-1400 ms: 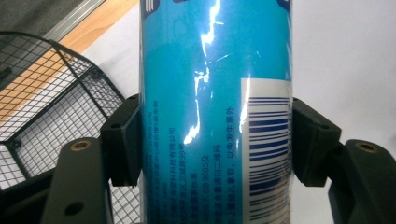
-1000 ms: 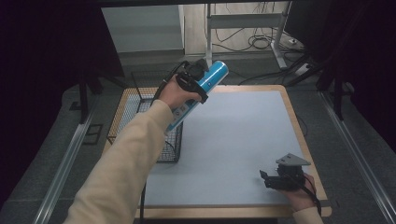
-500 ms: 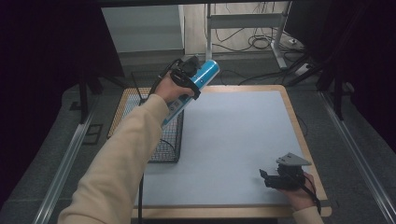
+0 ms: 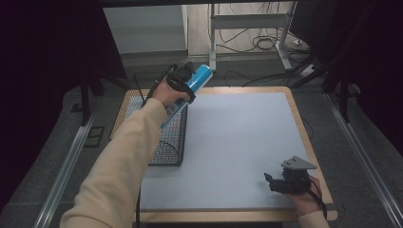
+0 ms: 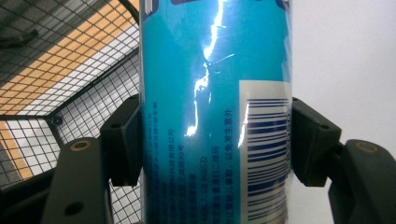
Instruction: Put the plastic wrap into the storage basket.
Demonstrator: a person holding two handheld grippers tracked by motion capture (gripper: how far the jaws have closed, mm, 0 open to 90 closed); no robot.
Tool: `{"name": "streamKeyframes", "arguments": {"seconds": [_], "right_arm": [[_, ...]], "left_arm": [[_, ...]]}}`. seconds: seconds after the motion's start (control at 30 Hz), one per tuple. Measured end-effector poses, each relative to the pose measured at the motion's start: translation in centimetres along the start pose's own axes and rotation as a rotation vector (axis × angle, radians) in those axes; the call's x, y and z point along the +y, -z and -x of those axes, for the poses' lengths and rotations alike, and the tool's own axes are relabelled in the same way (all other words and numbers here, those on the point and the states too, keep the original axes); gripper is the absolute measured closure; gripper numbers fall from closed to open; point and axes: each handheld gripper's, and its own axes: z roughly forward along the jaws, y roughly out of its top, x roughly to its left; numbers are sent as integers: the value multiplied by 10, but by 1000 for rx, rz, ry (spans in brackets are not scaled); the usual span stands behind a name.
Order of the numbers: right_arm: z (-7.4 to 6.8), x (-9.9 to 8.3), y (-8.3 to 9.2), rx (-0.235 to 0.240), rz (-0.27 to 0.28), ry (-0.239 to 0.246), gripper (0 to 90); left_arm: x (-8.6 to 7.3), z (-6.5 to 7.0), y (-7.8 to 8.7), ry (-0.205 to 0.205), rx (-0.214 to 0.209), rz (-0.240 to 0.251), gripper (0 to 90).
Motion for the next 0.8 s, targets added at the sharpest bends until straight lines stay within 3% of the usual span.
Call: {"name": "streamKeyframes", "arguments": {"seconds": [0.43, 0.8], "right_arm": [[0, -1, -1, 0, -4, 0, 136], [0, -1, -2, 1, -11, 7, 136]], "left_arm": [[-11, -13, -30, 25, 18, -50, 314], [-17, -31, -43, 60, 46, -58, 314]]}}
